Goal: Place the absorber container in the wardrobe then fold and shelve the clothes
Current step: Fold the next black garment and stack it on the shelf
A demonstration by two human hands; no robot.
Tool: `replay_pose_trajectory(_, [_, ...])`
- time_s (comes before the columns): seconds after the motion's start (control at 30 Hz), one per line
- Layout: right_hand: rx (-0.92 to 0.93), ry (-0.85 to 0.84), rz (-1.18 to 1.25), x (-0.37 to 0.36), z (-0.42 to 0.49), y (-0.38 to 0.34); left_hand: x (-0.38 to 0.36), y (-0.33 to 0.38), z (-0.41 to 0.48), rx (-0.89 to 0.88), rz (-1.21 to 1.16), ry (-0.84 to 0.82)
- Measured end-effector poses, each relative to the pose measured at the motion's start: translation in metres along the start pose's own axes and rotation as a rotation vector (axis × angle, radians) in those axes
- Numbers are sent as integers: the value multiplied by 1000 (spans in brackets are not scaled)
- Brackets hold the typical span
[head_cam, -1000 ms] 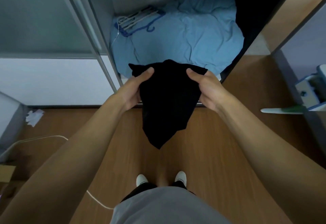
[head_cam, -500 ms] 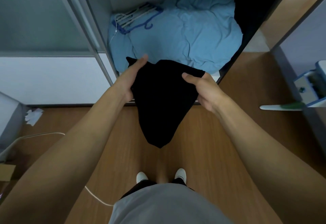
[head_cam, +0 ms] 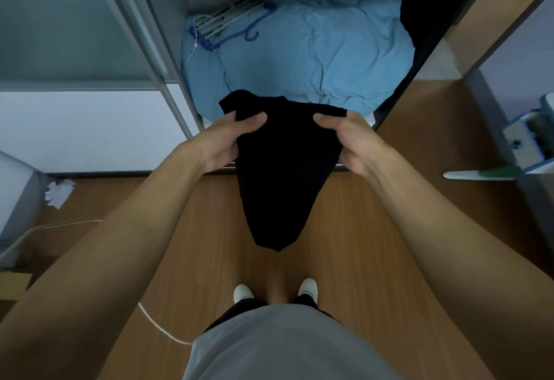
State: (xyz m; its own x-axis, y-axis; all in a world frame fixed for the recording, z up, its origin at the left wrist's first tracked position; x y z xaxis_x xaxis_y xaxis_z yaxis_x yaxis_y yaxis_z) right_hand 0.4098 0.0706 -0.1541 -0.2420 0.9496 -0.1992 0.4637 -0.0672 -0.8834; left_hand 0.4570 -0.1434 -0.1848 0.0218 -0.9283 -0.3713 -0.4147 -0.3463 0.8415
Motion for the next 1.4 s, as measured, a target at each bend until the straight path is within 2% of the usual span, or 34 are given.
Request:
replay_pose_trajectory(0.07, [-40, 3, 85, -4, 1, 1, 10, -3, 2, -34, 45, 114])
replay_pose_trajectory(0.13, [-87, 7, 149, -6, 1, 3, 19, 0, 4, -71, -30, 203])
replay_pose_trajectory(0.2, [-100, 31, 169, -8, 3, 7, 23, 4, 6, -88, -59, 219])
replay_pose_trajectory(0.3, [-41, 74, 151, -8, 7, 11, 21, 6, 9, -84, 31, 252])
replay_pose_trajectory(0.4, [36, 36, 33, -11, 7, 18, 28, 7, 11, -79, 219, 356])
replay_pose_trajectory(0.53, [95, 154, -279, -10, 12, 25, 41, 4, 10, -42, 312, 414])
replay_pose_trajectory(0.7, [129, 245, -289, -3, 16, 28, 43, 0, 15, -92, 261, 487])
replay_pose_trajectory(0.83, [95, 159, -371, -3, 22, 28, 48, 8, 17, -145, 357, 592])
replay_pose_trajectory(0.97, [34, 75, -421, -1, 22, 28, 45, 14, 14, -159, 495, 530])
replay_pose_trajectory(1.07, [86, 25, -633, -5, 19, 24, 39, 15, 12, -158, 521, 467])
replay_pose_trajectory(1.2, [146, 68, -983, -10, 18, 18, 32, 22, 13, -112, 546, 387])
replay_pose_trajectory(1.33, [196, 91, -1182, -11, 17, 7, 26, 26, 13, -44, 760, 260])
replay_pose_trajectory(1.4, [275, 102, -1231, -9, 16, -3, 24, 28, 14, -54, 896, 253])
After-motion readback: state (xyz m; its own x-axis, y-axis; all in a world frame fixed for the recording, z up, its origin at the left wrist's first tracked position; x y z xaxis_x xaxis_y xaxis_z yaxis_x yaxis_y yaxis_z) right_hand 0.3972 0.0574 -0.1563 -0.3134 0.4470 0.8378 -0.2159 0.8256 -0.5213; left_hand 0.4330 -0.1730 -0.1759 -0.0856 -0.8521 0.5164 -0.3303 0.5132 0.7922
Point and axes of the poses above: each hand's wrist, its own z-axis towards the middle knuckle, its own x-axis out of the back of the hand, y = z × x, the point moved 4 cm from there along z, towards the middle knuckle, and after that the axes turned 2 degrees about x, right-handed, at the moved point
